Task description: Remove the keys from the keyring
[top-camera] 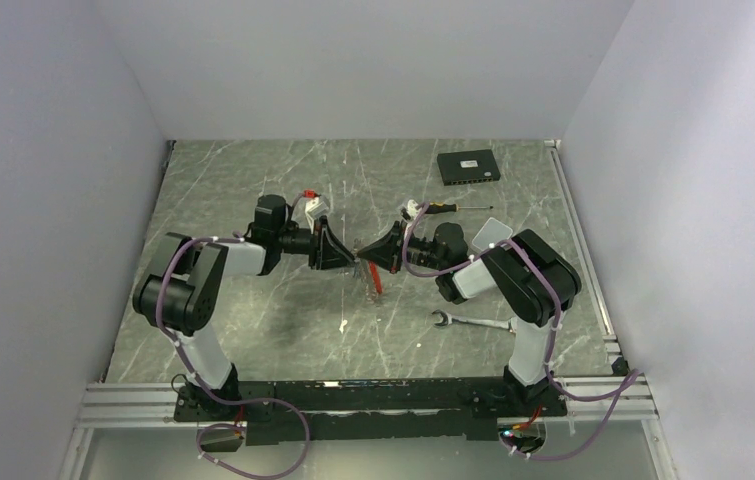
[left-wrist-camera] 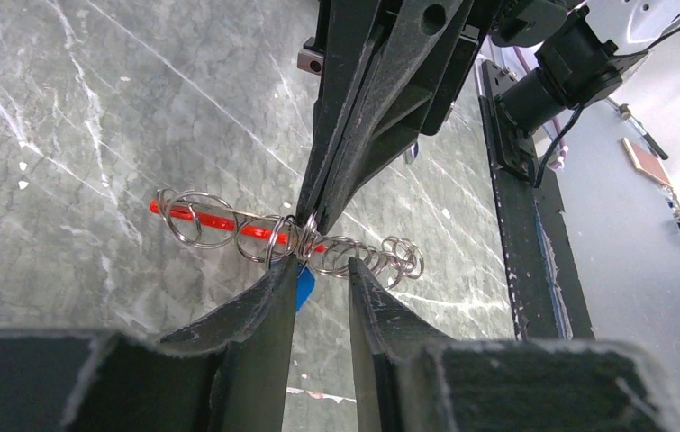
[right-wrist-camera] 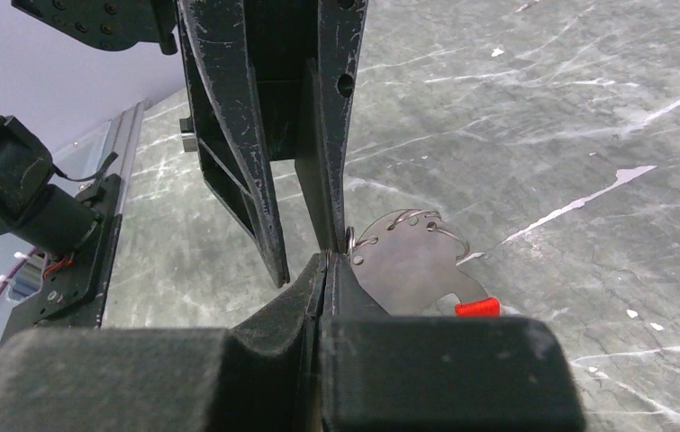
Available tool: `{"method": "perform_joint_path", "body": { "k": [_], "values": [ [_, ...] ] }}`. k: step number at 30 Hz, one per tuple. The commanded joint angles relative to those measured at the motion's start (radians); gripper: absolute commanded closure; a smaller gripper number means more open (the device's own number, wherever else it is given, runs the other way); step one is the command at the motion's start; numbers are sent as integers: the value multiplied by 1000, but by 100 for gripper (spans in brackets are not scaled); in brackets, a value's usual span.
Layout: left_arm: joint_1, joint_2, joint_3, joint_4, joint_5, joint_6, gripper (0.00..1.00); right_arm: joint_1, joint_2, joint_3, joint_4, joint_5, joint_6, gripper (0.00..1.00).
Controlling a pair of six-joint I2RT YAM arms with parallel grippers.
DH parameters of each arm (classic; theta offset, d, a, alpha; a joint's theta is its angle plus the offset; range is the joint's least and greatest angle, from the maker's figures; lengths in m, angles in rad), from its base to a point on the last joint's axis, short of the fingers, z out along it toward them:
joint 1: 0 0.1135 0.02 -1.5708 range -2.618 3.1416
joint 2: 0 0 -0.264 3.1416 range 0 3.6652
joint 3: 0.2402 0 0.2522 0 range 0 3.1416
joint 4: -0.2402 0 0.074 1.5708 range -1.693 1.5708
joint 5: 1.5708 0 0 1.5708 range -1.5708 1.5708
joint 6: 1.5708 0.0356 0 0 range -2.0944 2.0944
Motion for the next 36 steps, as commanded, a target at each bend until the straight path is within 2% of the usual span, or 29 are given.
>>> {"method": "perform_joint_path", "body": {
  "k": [1,7,17,31,33,36],
  "values": [
    [-13,13,18,55,28,-35,68,6,4,17,94,-26,17,100],
    [-21,23,16,86,35,-61,70,10,9,21,92,-34,21,100],
    [3,17,6,100,-15,-63,65,13,8,16,86,-41,21,100],
    [-11,25,6,134,21,-84,62,16,9,25,70,-47,21,100],
    [-19,26,7,140,30,-91,63,14,12,26,73,-47,23,100],
    [-26,31,11,122,39,-83,77,15,13,29,72,-42,24,100]
  ]
}}
